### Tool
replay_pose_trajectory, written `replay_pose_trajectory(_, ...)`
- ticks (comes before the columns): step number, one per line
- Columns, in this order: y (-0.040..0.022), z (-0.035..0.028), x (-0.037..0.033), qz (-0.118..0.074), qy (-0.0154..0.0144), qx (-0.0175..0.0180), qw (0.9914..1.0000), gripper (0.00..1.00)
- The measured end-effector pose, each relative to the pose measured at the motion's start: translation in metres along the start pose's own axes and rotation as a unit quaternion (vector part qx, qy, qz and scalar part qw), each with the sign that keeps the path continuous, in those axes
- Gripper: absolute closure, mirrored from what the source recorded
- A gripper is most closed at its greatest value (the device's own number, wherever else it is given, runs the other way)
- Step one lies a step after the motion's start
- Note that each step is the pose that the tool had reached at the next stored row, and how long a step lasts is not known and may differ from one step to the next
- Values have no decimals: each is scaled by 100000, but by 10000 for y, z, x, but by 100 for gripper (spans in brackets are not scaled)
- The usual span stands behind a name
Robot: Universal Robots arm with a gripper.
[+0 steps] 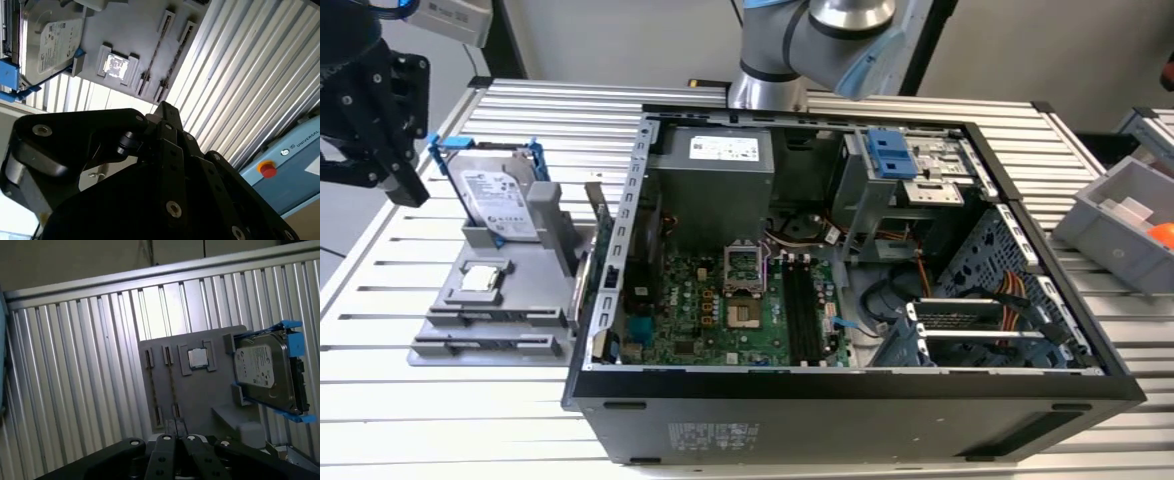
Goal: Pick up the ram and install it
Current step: 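Pick up the ram and move it above insertion slot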
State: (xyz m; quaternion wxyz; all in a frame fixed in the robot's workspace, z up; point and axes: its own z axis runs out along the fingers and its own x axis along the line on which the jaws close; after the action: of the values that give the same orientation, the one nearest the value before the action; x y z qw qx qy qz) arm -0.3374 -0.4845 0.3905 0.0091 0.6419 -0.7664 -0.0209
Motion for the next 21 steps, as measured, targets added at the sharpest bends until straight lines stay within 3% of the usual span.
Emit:
replay_pose_trajectory(12, -5, 0, -23, -4138, 168, 28, 99914, 100)
replay_pose_trajectory(21, -5, 2, -32, -6912, 201, 580, 99759, 100)
